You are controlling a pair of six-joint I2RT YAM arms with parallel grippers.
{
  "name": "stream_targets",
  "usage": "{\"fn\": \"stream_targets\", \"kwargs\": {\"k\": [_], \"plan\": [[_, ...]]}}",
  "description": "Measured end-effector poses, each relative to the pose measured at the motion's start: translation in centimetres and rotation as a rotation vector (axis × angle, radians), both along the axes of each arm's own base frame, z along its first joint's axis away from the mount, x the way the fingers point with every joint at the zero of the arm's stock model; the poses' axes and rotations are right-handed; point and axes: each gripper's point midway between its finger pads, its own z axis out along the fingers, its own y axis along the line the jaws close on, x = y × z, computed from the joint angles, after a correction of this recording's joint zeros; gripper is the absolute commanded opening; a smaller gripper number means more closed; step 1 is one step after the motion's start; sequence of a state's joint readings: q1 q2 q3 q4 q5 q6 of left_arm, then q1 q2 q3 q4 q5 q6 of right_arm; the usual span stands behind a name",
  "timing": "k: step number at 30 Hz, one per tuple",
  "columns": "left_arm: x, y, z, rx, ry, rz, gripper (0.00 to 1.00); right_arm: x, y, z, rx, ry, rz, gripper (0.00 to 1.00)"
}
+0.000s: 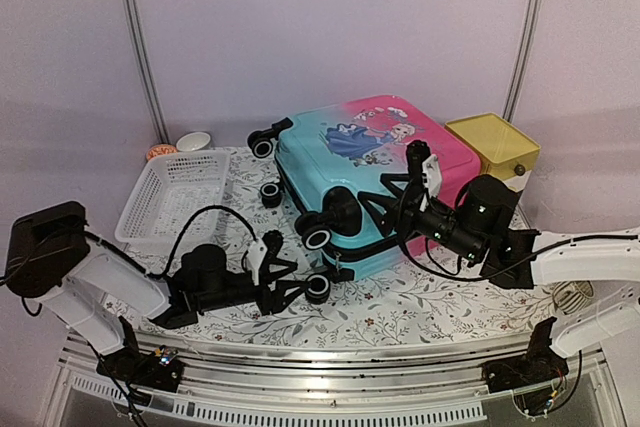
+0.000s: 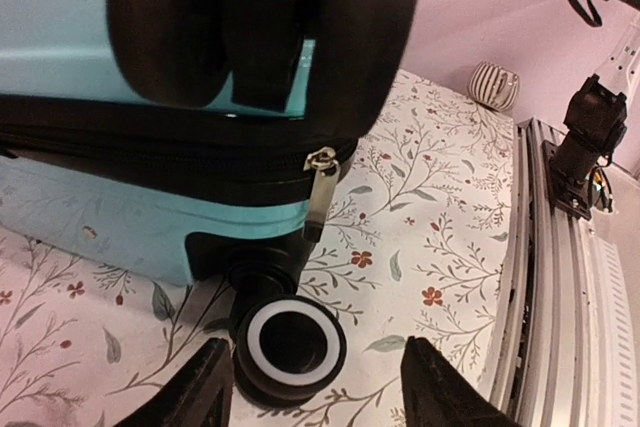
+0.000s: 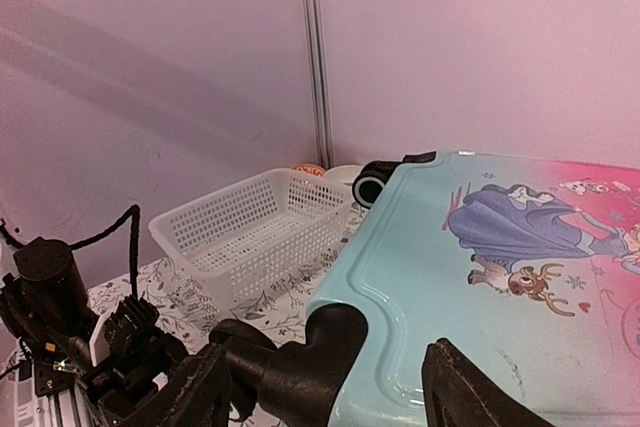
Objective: Open, take out, and arrange the luggage
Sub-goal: Unzip the zipper of the luggage, then hold the luggage at the center of the board.
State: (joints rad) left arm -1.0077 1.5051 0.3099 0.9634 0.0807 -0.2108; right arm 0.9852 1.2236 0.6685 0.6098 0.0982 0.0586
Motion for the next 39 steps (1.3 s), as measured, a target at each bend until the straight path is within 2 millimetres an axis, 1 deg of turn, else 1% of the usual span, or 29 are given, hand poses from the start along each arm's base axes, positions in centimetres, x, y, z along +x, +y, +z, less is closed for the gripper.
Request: {"fn": "stream_targets", "kwargs": {"k": [4, 9, 12, 16, 19, 23, 26, 28, 33, 36, 39], "plan": [[0.1, -1.6, -0.3, -0.021, -0.062, 0.005, 0.58, 0.5, -0.4, -0.9, -0.019, 0.042, -0.014, 0.68], [0.0, -3.2, -0.9, -0.056, -0.122, 0.037, 0.58, 1.2, -1.0, -1.5, -0.020, 0.080, -0.036, 0.68], [1.0, -4.0, -1.3, -0.067, -0.151, 0.093, 0.59, 1.4, -1.3, -1.5, -0.017, 0.085, -0.045, 0.68], [2.3, -5.2, -0.6, -0.101, -0.201, 0.174, 0.58, 1.6, -2.1, -0.7, 0.001, 0.075, -0.073, 0.67], [2.9, -5.1, -0.9, -0.109, -0.219, 0.222, 0.56, 1.7, -3.3, 0.6, 0.032, 0.056, -0.107, 0.67], [3.4, -5.0, -1.7, -0.091, -0.226, 0.254, 0.53, 1.8, -5.0, 1.6, 0.065, 0.041, -0.151, 0.66], [3.6, -4.9, -1.6, -0.102, -0.233, 0.270, 0.52, 1.9, -5.9, 1.6, 0.083, 0.042, -0.178, 0.66], [3.7, -4.9, -1.7, -0.104, -0.236, 0.276, 0.51, 1.9, -6.2, 1.2, 0.083, 0.049, -0.188, 0.65], [3.8, -5.1, -2.8, -0.062, -0.259, 0.292, 0.51, 2.0, -6.4, 0.6, 0.080, 0.060, -0.197, 0.65], [3.3, -5.3, -3.5, -0.014, -0.300, 0.295, 0.50, 2.0, -6.6, 0.7, 0.085, 0.060, -0.204, 0.65], [2.6, -5.6, -3.6, 0.032, -0.359, 0.300, 0.47, 2.1, -6.8, 0.8, 0.092, 0.062, -0.210, 0.65]]}}
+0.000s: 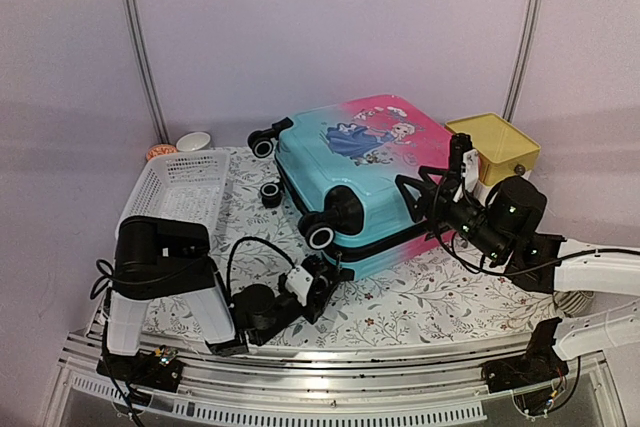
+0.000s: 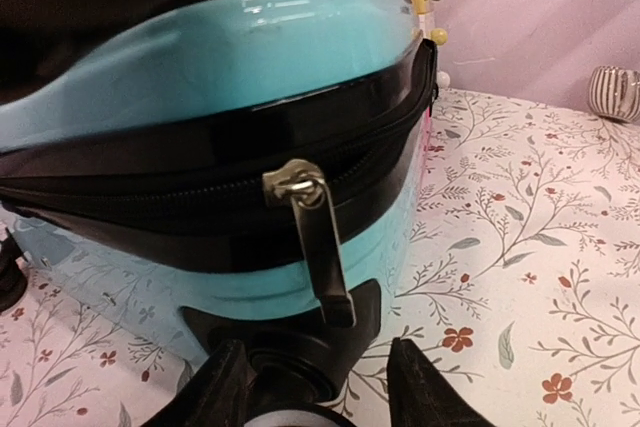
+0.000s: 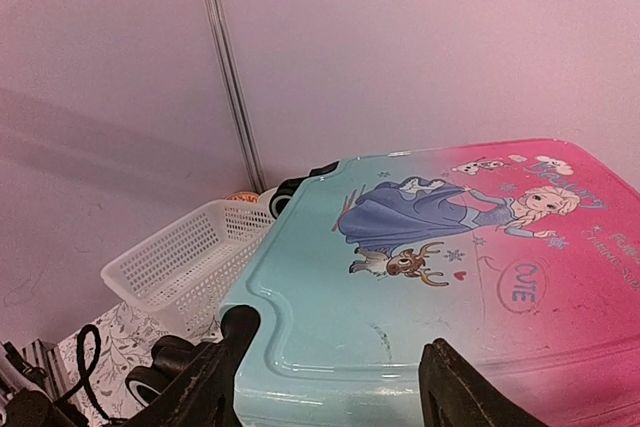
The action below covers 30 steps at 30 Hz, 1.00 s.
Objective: Open, take out, and arrange the luggage
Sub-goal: Hold the luggage at the center of the board.
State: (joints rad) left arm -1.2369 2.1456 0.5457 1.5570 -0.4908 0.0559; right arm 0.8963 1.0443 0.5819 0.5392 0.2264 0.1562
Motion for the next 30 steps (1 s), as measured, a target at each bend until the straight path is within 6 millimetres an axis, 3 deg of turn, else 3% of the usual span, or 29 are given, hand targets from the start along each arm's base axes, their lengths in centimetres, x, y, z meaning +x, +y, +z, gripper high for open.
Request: {"fn": "stream_targets", "kwargs": {"k": [5, 14, 21, 30], "plan": [[-0.4, 0.1, 0.1, 0.055, -0.055, 0.031, 0.42, 0.1, -0.1, 0.0, 0.005, 0.004, -0.002, 0.65], [-1.6, 0.0, 0.0, 0.121, -0.109, 0.045, 0.43, 0.2, -0.3, -0.5, -0.001, 0.013, -0.008, 0.65], [-1.6, 0.2, 0.0, 0.136, -0.121, 0.058, 0.43, 0.7, -0.4, -2.6, -0.069, 0.103, -0.018, 0.65], [-1.5, 0.1, 0.2, 0.132, -0.124, 0.066, 0.41, 2.0, -4.8, -6.3, -0.094, 0.350, -0.070, 0.65]]}}
